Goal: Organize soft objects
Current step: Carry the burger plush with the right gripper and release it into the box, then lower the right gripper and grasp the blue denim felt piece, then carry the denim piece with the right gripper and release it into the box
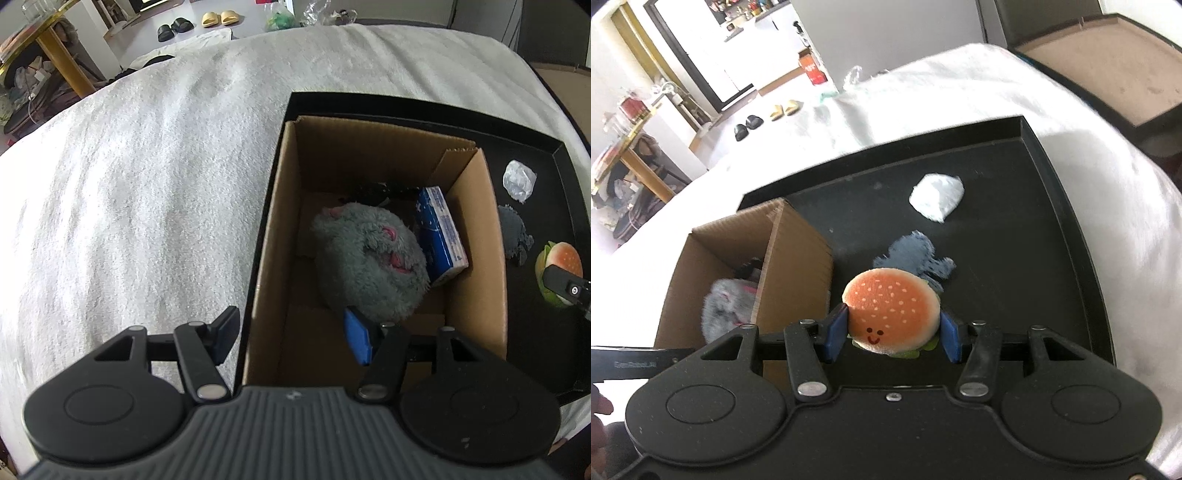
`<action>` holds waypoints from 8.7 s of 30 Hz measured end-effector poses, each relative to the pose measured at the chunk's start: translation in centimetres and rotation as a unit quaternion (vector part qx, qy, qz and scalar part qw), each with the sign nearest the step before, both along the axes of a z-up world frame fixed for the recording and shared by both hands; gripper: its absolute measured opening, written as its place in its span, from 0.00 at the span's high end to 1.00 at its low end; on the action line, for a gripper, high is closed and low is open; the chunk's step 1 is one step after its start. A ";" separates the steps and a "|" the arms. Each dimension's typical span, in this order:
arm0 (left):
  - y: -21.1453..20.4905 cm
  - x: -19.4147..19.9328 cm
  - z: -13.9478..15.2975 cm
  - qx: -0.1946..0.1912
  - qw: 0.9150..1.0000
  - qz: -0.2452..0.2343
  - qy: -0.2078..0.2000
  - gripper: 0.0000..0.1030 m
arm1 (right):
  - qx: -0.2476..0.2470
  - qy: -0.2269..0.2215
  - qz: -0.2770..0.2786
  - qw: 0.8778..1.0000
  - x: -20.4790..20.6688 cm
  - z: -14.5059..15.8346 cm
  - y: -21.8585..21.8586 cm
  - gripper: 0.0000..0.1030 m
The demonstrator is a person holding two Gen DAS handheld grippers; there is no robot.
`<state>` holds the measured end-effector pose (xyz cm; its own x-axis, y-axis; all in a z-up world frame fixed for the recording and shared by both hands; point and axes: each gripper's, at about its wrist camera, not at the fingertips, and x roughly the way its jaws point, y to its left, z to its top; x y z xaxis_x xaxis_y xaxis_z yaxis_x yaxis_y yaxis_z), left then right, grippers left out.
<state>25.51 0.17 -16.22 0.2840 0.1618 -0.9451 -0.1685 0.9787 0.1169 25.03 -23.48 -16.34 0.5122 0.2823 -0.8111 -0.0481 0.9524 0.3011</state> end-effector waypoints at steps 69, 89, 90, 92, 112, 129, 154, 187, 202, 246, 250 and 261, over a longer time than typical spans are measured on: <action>6.0 -3.3 0.5 -0.134 0.990 0.022 -0.032 0.90 | 0.077 0.007 0.114 0.991 -1.9 5.2 11.1 0.34; 3.9 -0.7 1.3 -0.069 0.997 0.017 -0.027 0.61 | 0.041 -0.003 0.032 0.999 0.1 3.6 3.0 0.30; 3.7 -0.6 1.4 -0.062 0.998 0.016 -0.027 0.59 | 0.039 -0.003 0.028 0.999 0.2 3.3 2.7 0.29; 3.5 -0.3 1.5 -0.051 0.998 0.014 -0.029 0.54 | 0.036 -0.002 0.023 0.999 0.3 2.9 2.0 0.29; 1.3 2.9 0.4 0.013 1.000 0.016 -0.009 0.47 | 0.063 0.021 -0.027 0.997 3.3 -3.2 -2.6 0.23; 0.8 5.1 -0.4 0.037 0.999 0.003 0.006 0.47 | 0.114 0.007 -0.027 0.993 5.9 -5.4 -2.5 0.40; 1.0 4.1 0.2 0.031 1.000 0.005 0.001 0.46 | 0.002 -0.016 0.011 1.000 4.4 -3.8 -0.4 0.76; 3.7 -1.3 2.3 -0.062 0.997 0.015 -0.053 0.47 | -0.001 -0.050 0.095 0.994 -1.2 5.9 8.1 0.75; 5.4 -3.3 0.3 -0.106 0.993 0.022 -0.048 0.64 | -0.039 -0.033 0.115 0.992 -3.9 5.8 11.1 0.74; 4.8 -0.8 0.7 -0.082 0.996 0.038 -0.024 0.59 | -0.025 -0.024 0.004 0.999 -1.0 2.5 3.6 0.37; 4.4 0.3 0.7 -0.072 0.996 0.036 -0.023 0.57 | -0.017 -0.024 -0.004 1.000 0.1 2.0 2.7 0.29; 3.8 3.3 -0.2 -0.045 0.998 0.034 -0.009 0.55 | -0.021 -0.027 -0.023 0.999 3.6 0.1 1.4 0.28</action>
<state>28.83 4.01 -16.39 0.2921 0.0952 -0.9516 -0.2355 0.9716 0.0249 28.66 -22.09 -16.23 0.5675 0.2231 -0.7926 -0.0191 0.9659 0.2582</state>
